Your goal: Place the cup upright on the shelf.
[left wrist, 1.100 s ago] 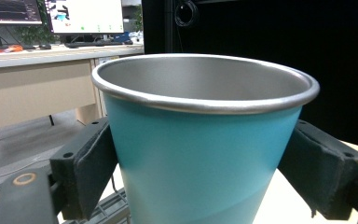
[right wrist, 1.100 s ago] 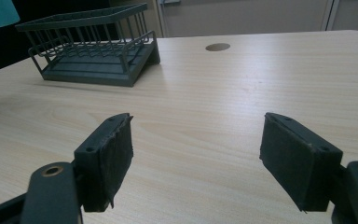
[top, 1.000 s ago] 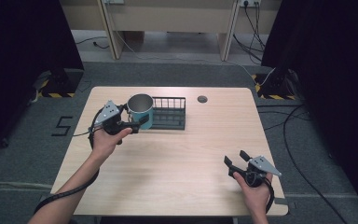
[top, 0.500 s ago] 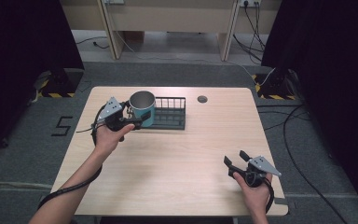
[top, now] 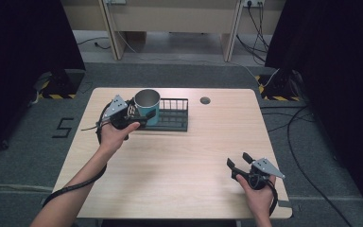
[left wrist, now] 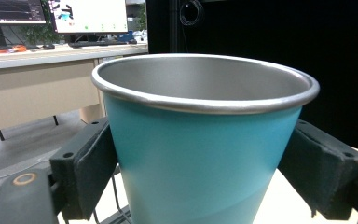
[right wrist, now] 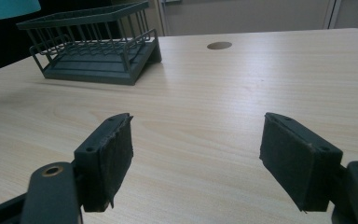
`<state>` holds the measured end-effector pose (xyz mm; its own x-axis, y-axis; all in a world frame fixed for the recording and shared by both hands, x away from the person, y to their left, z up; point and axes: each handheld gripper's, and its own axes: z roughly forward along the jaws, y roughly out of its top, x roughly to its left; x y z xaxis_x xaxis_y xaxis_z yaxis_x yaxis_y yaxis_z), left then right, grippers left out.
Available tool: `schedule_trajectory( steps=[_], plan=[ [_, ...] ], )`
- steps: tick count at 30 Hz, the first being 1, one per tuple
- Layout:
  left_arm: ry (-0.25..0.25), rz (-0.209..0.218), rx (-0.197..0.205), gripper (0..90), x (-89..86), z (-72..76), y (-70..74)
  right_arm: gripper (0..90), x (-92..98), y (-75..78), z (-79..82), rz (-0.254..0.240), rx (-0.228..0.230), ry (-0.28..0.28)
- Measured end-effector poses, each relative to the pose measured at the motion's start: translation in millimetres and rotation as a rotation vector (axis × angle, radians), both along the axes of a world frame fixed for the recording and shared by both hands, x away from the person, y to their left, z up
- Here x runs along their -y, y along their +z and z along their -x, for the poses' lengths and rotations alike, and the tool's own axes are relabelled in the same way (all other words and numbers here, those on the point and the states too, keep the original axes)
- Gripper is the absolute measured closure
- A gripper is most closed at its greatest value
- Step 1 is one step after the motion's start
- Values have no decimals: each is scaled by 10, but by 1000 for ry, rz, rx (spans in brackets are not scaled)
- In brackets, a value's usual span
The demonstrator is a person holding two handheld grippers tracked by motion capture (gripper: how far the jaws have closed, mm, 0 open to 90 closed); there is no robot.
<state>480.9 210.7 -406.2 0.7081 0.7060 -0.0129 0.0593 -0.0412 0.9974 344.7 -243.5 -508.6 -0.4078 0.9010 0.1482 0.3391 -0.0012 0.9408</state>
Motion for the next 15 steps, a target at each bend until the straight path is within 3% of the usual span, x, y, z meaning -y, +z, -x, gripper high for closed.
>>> schedule_trajectory(
  steps=[15],
  plan=[
    [18,0,7,144,35,-106,57,259,-3,-3,2,-2,-3,2]
  ],
)
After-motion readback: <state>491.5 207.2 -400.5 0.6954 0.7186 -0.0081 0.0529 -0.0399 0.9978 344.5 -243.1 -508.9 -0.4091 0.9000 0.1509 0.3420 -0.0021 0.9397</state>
